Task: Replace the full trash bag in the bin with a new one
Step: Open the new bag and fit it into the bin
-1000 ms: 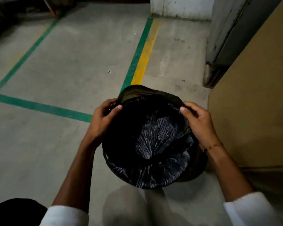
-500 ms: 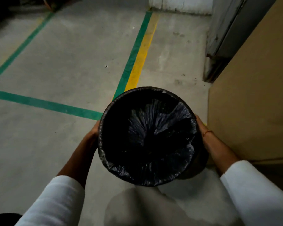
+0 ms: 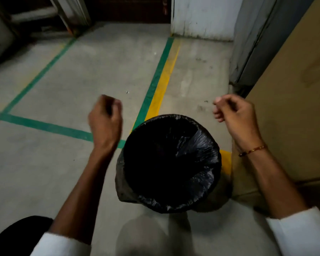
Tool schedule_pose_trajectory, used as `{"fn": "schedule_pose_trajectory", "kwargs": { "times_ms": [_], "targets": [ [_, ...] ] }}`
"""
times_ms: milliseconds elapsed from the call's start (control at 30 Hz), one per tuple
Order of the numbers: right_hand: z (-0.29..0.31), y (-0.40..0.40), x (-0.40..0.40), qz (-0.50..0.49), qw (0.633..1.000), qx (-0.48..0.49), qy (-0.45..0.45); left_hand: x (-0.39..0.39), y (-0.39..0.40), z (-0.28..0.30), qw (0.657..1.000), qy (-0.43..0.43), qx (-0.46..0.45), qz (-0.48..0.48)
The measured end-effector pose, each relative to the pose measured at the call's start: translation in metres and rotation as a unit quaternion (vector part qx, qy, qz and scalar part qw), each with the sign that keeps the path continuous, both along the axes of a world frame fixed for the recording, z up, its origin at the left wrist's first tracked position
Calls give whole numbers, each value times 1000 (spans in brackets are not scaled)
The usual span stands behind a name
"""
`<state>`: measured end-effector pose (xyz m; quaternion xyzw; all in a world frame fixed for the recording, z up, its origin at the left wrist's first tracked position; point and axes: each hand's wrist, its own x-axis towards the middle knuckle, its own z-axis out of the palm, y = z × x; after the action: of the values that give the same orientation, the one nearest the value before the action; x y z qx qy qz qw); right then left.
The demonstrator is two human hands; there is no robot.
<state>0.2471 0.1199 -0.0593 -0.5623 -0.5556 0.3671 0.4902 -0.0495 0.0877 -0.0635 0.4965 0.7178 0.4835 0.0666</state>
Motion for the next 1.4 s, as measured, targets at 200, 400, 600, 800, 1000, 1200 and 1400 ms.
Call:
{"fn": "schedule_pose_trajectory", "kwargs": {
  "times_ms": [200,400,600,800,1000,1200,1400],
  "targets": [
    [0,-21,-74,425,840,-199,-273,75,-26,-40,707,292,-474,-436],
    [-93,-23,-84,400,714,-250,-517,68,-60,-74,743,392,-307,-448],
    [-107,-21,-69,380,705,-255,-542,61,-61,-77,725,427,-309,-443],
    [-75,-36,-78,405,662,-188,-601,94,-41,-60,632,447,-464,-429],
    [-68,-29,-71,432,659,-153,-597,84,-12,-78,675,470,-391,-413],
    [-108,-47,-67,460,489,-185,-717,75,-22,-109,781,277,-439,-349],
    [-96,-45,-72,484,445,-193,-728,71,-26,-146,706,313,-540,-335]
  ]
}}
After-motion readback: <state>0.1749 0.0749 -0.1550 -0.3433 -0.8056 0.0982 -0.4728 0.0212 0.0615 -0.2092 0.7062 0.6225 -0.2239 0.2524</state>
